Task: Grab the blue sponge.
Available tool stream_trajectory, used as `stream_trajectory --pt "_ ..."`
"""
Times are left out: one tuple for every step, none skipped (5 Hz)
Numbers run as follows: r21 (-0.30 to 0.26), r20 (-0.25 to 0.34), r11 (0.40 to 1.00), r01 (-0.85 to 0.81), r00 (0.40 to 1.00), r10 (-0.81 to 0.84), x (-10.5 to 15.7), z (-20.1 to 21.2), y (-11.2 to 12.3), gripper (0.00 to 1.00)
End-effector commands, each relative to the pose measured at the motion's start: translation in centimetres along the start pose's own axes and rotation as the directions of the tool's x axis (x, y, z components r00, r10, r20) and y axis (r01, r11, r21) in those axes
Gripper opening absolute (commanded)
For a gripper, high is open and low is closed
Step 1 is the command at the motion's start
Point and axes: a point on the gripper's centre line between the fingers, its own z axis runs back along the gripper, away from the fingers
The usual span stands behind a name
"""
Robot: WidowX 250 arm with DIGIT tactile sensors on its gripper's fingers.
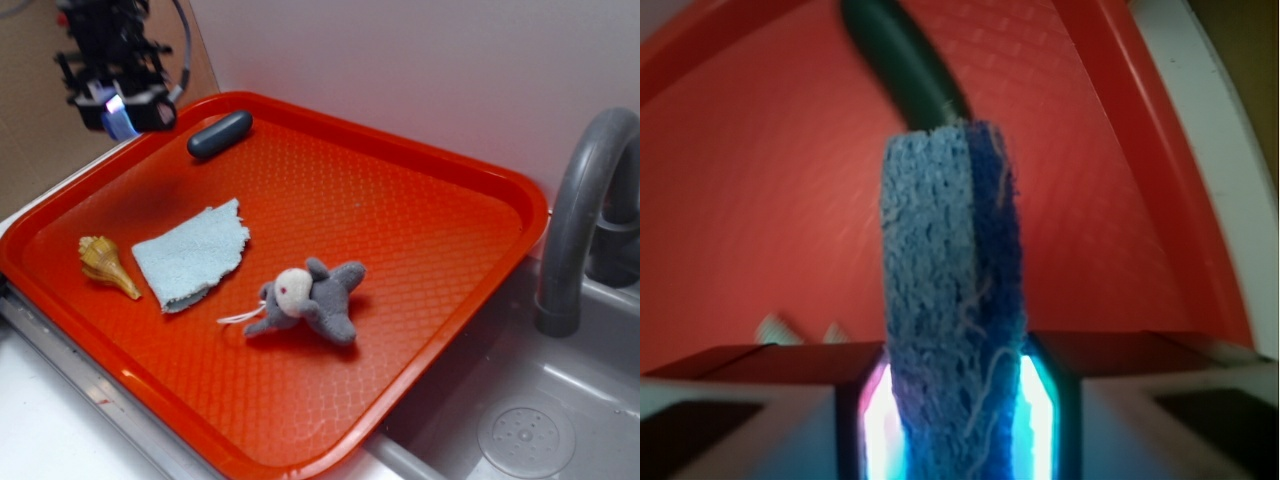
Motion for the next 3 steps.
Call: stream_trajectory --pt "0.081 0.216 0.934 0.349 0.908 -0.358 -4.9 8.7 -1.7 0.0" --pt "0.013 0.232 0.951 0.309 0.924 -0.303 -5.8 10.2 -1.6 0.0" --pt "-0.022 0.194 0.967 0.253 0.95 -0.244 -5.1 9.5 -0.6 0.0"
